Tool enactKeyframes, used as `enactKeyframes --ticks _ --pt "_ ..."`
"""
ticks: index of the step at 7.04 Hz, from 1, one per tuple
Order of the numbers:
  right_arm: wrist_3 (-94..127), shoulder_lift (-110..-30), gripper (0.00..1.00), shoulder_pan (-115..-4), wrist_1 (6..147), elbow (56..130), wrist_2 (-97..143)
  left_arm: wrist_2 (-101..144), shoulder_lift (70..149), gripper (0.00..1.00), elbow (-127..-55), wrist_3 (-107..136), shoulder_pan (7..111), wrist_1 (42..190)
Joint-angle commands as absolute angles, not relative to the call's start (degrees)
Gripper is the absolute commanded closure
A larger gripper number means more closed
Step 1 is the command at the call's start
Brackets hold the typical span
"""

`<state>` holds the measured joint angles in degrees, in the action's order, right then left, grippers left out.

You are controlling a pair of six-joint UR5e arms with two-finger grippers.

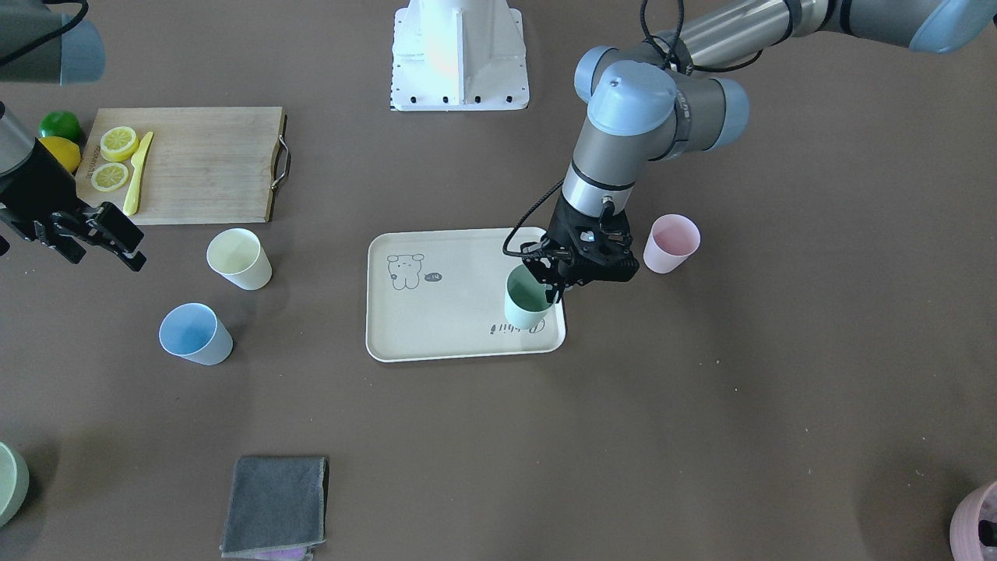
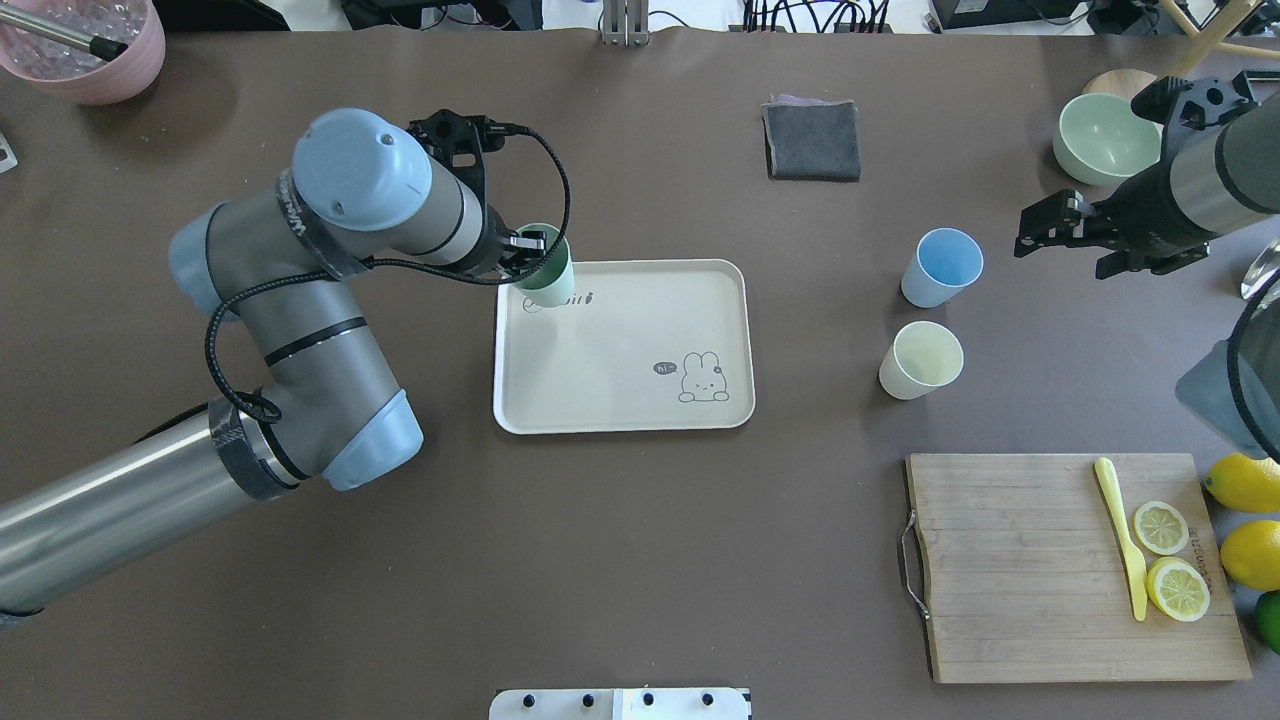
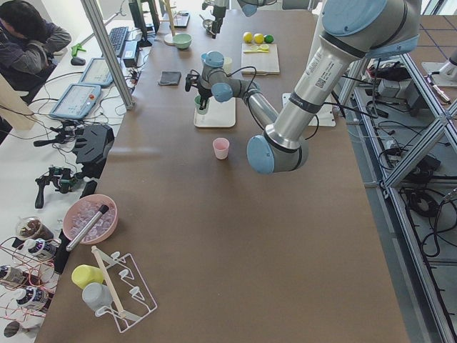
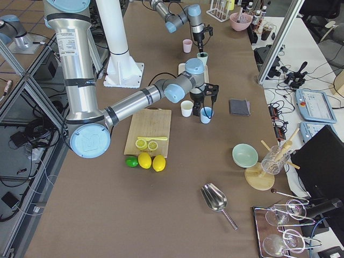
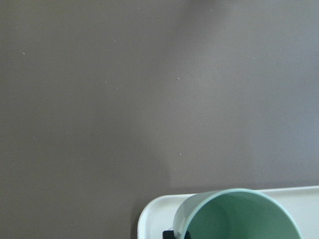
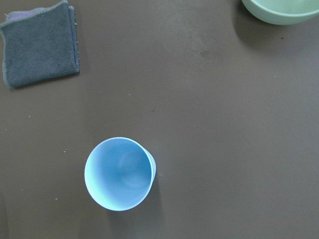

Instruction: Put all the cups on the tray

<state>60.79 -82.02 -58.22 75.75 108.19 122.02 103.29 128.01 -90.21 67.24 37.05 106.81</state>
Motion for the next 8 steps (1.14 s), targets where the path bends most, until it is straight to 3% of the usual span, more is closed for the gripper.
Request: enactKeyframes --ticks 1,4,5,8 --pt "58.01 -79.54 0.05 -58.62 76.03 104.77 121.64 101.34 128.14 1.00 -87.81 67.15 35.68 106.61" --pt "58.01 -79.54 0.05 -58.71 76.03 104.68 121.47 101.42 128.06 1.00 -87.10 66.97 36.74 106.70" --pt "57.66 -79.54 0.05 -58.71 76.03 104.42 121.20 101.34 128.06 0.03 -87.10 66.97 36.74 106.70" --pt "57.39 -79.10 0.06 -58.45 75.94 102.32 120.85 110.84 129.28 0.02 -89.11 62.79 43.81 106.70"
